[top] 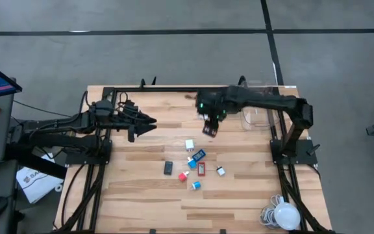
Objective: Pick & Place Office items
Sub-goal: Put the top red digital timer into the black bin
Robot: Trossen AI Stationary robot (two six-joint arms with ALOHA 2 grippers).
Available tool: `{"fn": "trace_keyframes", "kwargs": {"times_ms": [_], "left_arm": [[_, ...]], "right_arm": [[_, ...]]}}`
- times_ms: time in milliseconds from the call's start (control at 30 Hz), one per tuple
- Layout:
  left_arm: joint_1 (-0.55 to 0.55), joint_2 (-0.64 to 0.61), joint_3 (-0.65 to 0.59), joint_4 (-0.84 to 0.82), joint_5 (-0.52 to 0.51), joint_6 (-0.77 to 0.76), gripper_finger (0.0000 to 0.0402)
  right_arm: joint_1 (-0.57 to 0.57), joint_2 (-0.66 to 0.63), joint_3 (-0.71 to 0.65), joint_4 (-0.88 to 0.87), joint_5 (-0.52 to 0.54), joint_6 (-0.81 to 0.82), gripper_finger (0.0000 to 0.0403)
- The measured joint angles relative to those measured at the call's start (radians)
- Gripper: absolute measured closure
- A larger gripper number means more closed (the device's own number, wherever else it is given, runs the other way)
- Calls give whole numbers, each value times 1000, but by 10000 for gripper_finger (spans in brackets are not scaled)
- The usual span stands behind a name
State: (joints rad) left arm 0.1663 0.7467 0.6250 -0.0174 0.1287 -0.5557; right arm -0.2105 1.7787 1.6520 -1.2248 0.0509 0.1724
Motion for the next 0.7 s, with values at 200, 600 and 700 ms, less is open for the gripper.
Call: {"fn": "trace_keyframes", "kwargs": {"times_ms": [200, 600, 700], "left_arm": [[-25, 0, 0, -11, 1, 7, 198], [-21, 0, 0, -9, 1, 4, 198], [-18, 0, 0, -3, 0, 0, 198]], "right_arm": [[-65, 8, -207, 152, -62, 164, 131], [-98, 20, -292, 323, -32, 176, 121], [-104, 43, -293, 322, -31, 126, 121]]}}
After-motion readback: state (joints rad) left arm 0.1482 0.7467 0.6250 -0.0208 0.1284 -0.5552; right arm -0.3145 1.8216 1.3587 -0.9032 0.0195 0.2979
